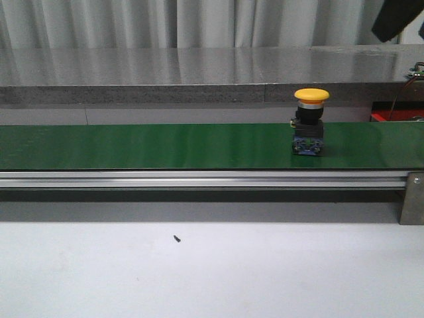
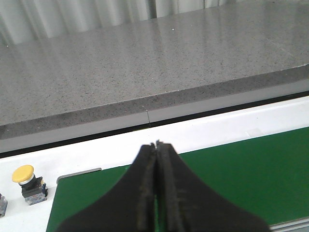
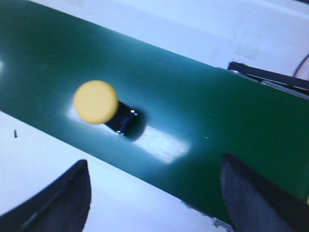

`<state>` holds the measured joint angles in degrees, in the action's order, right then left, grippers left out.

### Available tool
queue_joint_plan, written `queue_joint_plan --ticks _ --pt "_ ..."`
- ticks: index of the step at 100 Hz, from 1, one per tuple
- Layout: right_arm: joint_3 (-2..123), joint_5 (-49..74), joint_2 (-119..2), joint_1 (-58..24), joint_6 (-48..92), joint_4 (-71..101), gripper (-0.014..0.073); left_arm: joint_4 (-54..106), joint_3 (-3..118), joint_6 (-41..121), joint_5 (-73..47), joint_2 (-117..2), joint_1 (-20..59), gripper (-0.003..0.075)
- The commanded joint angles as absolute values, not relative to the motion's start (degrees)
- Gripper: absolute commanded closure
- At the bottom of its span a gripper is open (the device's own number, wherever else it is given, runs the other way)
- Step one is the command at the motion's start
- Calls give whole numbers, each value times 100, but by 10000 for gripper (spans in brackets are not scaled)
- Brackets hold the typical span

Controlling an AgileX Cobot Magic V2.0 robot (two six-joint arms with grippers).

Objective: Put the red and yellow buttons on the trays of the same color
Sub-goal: 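Move the right gripper over the second yellow button on the belt, then grasp the second yellow button off the belt with the right gripper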

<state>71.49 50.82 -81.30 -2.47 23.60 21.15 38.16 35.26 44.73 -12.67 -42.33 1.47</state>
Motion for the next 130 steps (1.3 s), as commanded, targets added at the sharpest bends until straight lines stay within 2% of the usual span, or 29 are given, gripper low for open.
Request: queue_joint_plan --ticks 1,25,96,130 --pt "7315 4691 -7970 -521 2452 2249 37 3912 3681 4457 -926 -4205 194 740" --pt "7315 4371 -8078 -820 2495 2249 37 3912 3681 4457 -926 -4205 194 740" --pt "7315 3798 -9438 -820 2489 1900 40 3912 3681 4457 -926 -4205 194 740" --pt "7320 4235 -9472 -799 1660 906 176 3912 3681 4457 -926 -4205 194 740"
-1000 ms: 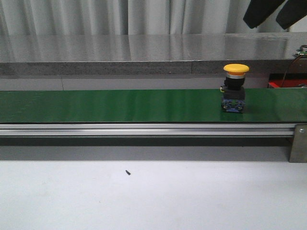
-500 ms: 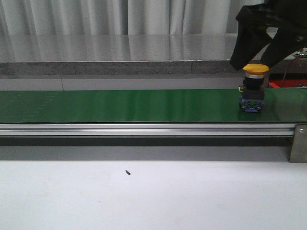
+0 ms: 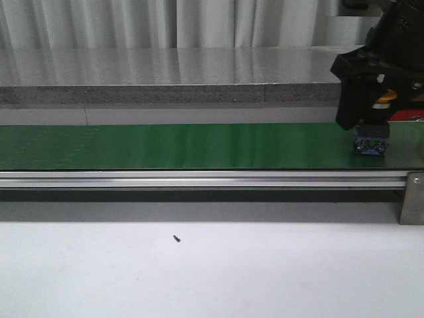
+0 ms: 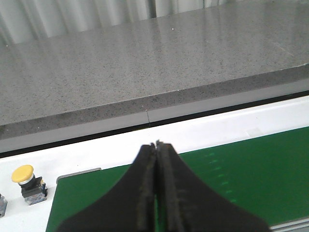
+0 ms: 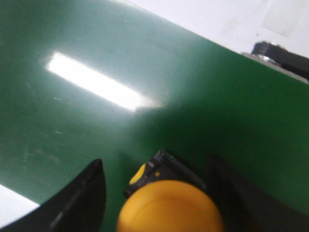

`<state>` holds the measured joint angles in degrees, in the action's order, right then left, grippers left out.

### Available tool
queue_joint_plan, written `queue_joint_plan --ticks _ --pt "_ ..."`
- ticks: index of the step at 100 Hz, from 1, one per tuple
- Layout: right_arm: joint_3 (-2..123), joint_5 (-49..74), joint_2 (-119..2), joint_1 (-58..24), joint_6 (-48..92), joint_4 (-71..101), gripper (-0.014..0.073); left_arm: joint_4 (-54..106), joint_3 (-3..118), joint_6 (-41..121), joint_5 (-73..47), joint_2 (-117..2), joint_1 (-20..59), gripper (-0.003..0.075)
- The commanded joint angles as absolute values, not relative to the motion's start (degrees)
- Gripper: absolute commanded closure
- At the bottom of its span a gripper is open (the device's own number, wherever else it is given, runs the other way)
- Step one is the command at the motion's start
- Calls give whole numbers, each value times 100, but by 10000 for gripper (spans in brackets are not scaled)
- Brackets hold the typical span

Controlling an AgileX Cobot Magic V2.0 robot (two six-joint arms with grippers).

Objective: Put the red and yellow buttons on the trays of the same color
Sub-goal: 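Grasp the second yellow button off the belt with the right gripper, then lower the yellow button into the yellow tray and open the right gripper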

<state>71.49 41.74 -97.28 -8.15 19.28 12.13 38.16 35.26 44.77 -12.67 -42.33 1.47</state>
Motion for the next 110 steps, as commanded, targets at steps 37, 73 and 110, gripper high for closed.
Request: queue_joint_plan --ticks 37,73,110 --pt "7347 4605 -9145 -656 1552 759 451 3912 3681 4457 -926 -4205 194 740" --pt "7111 5554 -7980 203 1552 779 451 3912 3681 4457 -926 -4205 194 740" --pt "5186 4931 -6858 1824 1552 1098 451 3912 3681 4457 -926 -4205 194 740"
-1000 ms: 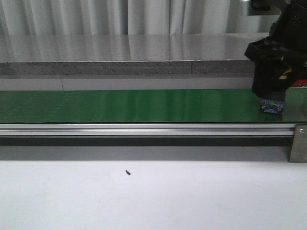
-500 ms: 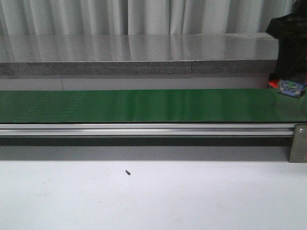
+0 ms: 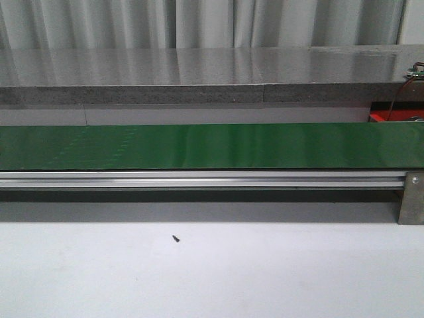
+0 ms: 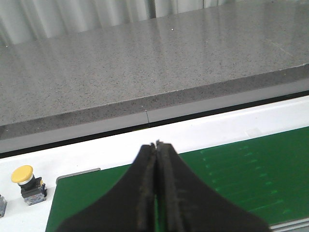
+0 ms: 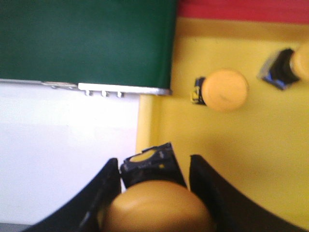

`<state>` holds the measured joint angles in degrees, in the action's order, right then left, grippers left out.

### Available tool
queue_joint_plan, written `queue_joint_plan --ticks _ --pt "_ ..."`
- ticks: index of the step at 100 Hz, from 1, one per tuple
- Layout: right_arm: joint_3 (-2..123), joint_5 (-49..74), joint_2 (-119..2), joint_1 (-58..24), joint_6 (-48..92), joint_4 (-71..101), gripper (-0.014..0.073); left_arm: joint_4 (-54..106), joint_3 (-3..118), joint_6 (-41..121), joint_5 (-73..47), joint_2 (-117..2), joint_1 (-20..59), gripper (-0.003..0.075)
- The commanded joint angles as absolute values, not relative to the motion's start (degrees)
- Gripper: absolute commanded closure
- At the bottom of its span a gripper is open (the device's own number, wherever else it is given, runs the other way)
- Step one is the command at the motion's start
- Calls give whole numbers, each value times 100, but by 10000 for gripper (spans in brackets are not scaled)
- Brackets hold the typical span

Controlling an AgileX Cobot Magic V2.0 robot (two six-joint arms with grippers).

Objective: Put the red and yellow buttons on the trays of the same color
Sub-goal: 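Lower the yellow button into the yellow tray and open the right gripper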

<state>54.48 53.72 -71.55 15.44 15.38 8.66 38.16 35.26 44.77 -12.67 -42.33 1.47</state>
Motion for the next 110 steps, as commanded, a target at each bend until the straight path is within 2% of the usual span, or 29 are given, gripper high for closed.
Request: queue_joint_plan --ticks 1,32,110 --pt "5154 4909 -6836 1861 1552 1118 451 3912 3681 4457 -926 -4205 194 740" --pt "4279 3634 -6809 1945 1552 1272 451 3912 3681 4457 -937 -4205 194 740" --pt "4165 2988 -8340 1945 1552 1298 451 3912 3681 4457 -937 -4205 194 740"
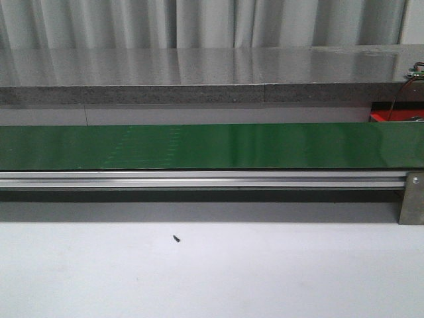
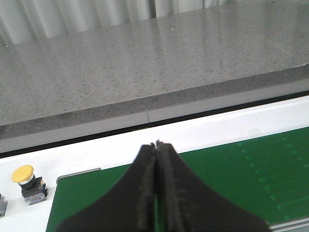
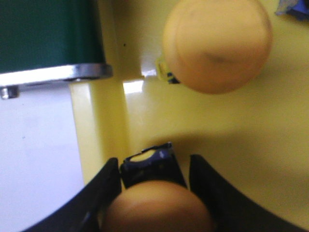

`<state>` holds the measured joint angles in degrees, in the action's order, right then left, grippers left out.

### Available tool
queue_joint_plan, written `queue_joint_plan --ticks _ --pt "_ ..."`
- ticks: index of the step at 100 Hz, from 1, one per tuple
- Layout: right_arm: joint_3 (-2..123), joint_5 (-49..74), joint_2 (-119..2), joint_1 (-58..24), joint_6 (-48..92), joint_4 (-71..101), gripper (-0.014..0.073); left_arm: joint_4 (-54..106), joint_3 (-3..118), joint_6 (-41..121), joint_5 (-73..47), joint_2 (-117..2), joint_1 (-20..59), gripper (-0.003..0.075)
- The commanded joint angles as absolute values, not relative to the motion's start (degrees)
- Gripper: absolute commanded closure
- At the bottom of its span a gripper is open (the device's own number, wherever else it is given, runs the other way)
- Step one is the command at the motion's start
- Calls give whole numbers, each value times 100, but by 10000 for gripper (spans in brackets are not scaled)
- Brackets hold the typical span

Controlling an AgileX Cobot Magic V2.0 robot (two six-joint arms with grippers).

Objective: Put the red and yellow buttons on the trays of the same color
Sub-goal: 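Lower the yellow button into the yellow tray and open the right gripper, then lift the right gripper away from the trays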

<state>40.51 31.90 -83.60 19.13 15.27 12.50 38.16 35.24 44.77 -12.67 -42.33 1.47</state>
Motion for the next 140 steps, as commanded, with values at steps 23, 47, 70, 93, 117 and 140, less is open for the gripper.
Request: queue_joint_plan --ticks 23,47,70,93,117,140 --pt "4179 3134 -8430 1945 1552 1303 428 3912 3681 4457 -937 -4205 194 740" --pt "4307 3400 -8419 1945 1529 1368 138 3912 3681 4457 -937 -4205 194 740" --pt "4593 3813 -8184 1945 1434 1368 109 3912 3681 4457 -937 -4205 194 740" --pt "4848 4104 -7379 1930 1434 1368 109 3912 3681 4457 -937 -4205 194 740" --pt "5261 3790 -6233 1323 1440 1433 109 3912 3681 4457 -937 -4205 194 740" --pt "5424 3582 -5771 655 1440 1433 174 3912 3681 4457 -937 -4205 194 740"
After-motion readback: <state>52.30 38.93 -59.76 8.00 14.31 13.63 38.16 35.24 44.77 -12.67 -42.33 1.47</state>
